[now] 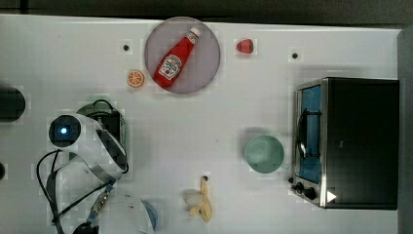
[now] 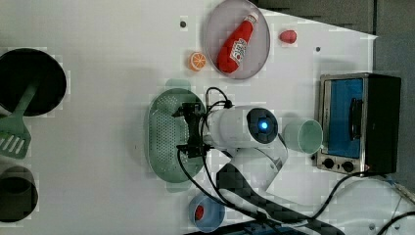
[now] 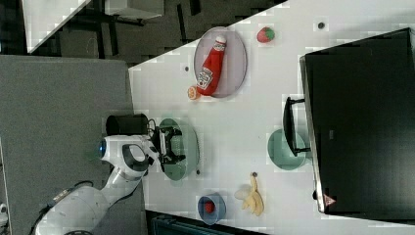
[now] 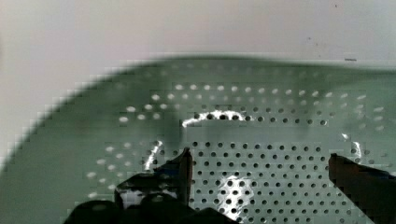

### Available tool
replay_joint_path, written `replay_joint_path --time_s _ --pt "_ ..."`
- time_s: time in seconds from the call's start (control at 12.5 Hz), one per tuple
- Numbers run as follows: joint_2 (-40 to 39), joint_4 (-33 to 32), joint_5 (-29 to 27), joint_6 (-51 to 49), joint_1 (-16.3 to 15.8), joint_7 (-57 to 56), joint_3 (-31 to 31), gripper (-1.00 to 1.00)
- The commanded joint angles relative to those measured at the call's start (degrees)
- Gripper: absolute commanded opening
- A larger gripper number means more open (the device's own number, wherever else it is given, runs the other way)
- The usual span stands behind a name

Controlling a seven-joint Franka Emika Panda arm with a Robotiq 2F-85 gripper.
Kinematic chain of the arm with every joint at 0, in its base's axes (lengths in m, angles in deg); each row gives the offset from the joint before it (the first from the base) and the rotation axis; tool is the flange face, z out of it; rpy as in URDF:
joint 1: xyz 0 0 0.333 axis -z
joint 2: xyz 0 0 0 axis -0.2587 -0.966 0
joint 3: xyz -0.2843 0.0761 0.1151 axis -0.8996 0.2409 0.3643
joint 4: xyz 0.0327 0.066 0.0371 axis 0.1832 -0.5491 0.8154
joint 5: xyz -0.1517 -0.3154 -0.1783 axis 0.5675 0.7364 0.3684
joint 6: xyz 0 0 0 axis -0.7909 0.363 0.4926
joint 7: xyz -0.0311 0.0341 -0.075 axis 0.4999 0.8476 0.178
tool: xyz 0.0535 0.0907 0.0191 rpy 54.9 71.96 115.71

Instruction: Drag strainer left to right.

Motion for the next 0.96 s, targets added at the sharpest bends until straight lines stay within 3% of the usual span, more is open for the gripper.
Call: replay_joint_path --time_s 0.08,0.64,0.96 --pt "0.6 0.6 0.1 0.1 1.3 1.7 -1.6 1.00" --pt "3.1 -3.1 0.2 0.2 5.8 -0.7 -1.6 1.00" --pt "5.7 -6.6 0.2 0.3 9.5 -8.2 -1.7 1.00"
